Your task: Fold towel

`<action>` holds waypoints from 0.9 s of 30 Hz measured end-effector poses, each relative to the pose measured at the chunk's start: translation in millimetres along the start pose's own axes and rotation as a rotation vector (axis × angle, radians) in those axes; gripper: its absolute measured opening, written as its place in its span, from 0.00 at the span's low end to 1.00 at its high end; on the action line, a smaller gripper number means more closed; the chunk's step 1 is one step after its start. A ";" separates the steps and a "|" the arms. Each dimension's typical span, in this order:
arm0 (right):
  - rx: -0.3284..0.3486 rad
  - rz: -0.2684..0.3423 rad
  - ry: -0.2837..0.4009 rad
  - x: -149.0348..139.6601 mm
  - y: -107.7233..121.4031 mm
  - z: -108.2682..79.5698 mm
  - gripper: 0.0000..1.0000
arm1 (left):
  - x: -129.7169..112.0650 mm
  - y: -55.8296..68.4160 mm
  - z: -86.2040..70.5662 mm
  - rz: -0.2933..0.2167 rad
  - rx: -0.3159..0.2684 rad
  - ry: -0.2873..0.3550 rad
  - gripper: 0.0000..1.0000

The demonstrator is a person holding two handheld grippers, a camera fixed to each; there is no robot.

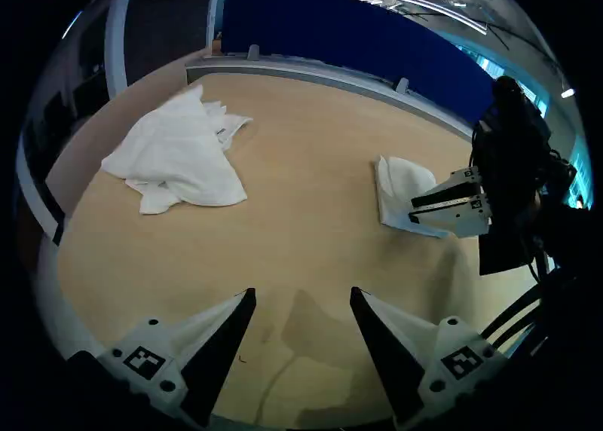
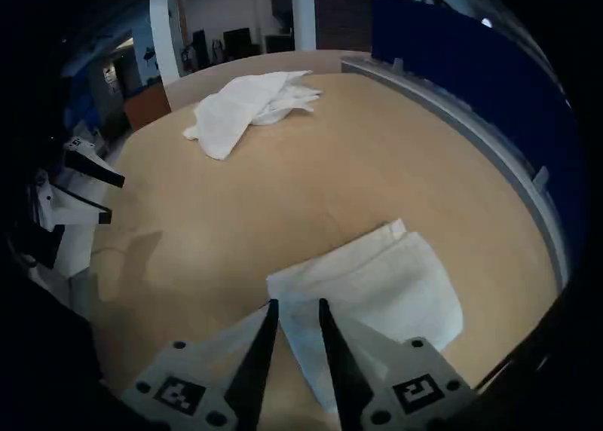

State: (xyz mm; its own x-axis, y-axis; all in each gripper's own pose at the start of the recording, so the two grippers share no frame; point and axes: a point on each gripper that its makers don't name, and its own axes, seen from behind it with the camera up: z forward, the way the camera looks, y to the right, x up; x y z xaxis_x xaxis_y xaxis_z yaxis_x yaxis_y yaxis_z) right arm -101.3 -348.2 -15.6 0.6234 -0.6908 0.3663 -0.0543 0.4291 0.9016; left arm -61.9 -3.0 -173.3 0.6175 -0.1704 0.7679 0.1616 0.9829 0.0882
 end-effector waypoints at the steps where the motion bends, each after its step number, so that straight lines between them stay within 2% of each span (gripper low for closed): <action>1: -0.001 0.002 0.003 0.0 -0.1 -2.0 0.57 | 0.1 -0.4 -0.3 0.000 0.000 0.000 0.93; 4: -0.014 0.011 0.012 -0.8 1.8 -8.1 0.82 | 0.0 -1.3 -1.2 -0.001 0.002 0.000 0.93; 8: -0.045 0.023 0.026 -3.9 6.7 -15.8 0.88 | -0.4 -1.4 -2.1 0.001 0.004 0.000 0.93; 17: -0.102 0.057 0.031 -19.3 15.7 -29.5 0.90 | -1.0 1.1 -4.7 0.010 0.006 0.000 0.93; 27: -0.176 0.123 0.010 -53.9 28.3 -46.6 0.90 | -4.0 -0.1 -8.0 0.008 0.008 -0.001 0.93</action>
State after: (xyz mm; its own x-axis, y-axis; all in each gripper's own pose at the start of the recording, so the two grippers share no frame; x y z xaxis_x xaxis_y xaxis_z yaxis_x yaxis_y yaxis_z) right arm -100.1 -271.7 -20.6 0.6278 -0.6216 0.4685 0.0058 0.6056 0.7957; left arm -58.2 -2.9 -181.4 0.6180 -0.1629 0.7691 0.1505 0.9847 0.0876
